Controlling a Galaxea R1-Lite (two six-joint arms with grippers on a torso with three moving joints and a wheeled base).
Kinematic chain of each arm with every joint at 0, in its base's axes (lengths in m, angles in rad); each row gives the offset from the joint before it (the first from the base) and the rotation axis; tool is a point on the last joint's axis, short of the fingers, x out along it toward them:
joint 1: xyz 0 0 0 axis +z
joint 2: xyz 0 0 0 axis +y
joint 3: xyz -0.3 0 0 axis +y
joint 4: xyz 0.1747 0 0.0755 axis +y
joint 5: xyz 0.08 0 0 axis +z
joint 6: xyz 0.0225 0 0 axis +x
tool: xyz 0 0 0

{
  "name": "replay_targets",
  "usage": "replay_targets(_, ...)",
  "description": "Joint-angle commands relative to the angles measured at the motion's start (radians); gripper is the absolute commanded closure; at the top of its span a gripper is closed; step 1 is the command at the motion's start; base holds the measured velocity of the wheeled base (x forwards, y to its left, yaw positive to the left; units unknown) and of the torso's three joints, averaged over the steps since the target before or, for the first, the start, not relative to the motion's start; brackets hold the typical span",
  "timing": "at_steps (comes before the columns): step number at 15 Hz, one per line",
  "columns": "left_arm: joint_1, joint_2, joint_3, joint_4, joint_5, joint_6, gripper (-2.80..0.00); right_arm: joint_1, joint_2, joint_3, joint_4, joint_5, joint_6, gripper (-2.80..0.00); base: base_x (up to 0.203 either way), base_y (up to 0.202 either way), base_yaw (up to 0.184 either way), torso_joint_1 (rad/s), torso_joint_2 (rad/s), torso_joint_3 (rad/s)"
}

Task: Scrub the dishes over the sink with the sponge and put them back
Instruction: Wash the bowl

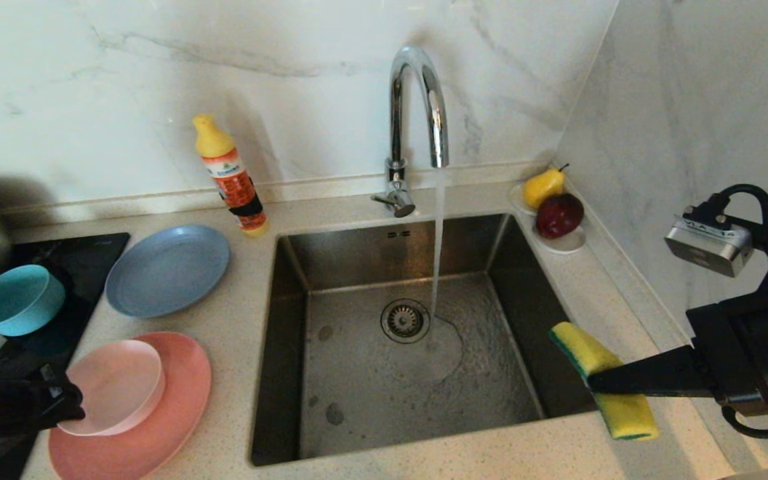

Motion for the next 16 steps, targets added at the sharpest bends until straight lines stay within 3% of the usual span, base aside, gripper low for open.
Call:
replay_targets(1, 0.003, -0.094, -0.025, 0.055, -0.003, 0.013, 0.00, 0.000, 0.002, 0.001, 0.003, 0.003, 0.003, 0.00, 0.000, 0.000, 0.000, 0.000, 0.00, 0.000)
replay_targets(6, 0.003, -0.255, -0.204, 0.274, -0.045, 0.016, 0.00, 0.000, 0.003, 0.001, 0.003, 0.003, 0.005, 0.00, 0.000, 0.000, 0.000, 0.000, 0.00, 0.000)
replay_targets(9, -0.015, -0.351, -0.291, 0.379, -0.143, 0.024, 0.00, 0.003, -0.005, -0.010, 0.003, 0.006, 0.006, 0.00, 0.000, 0.000, 0.000, 0.000, 0.00, 0.000)
replay_targets(11, -0.090, -0.363, -0.317, 0.396, -0.171, 0.030, 0.00, 0.004, -0.012, -0.009, 0.003, 0.010, 0.008, 0.00, 0.000, 0.000, 0.000, 0.000, 0.00, 0.000)
replay_targets(14, -0.281, -0.311, -0.358, 0.391, -0.167, 0.034, 0.00, 0.003, -0.024, -0.008, 0.003, 0.009, 0.006, 0.00, 0.000, 0.000, 0.000, 0.000, 0.00, 0.000)
replay_targets(16, -0.416, -0.239, -0.400, 0.388, -0.089, 0.025, 0.00, 0.003, -0.040, -0.002, 0.003, 0.010, 0.006, 0.00, 0.000, 0.000, 0.000, 0.000, 0.00, 0.000)
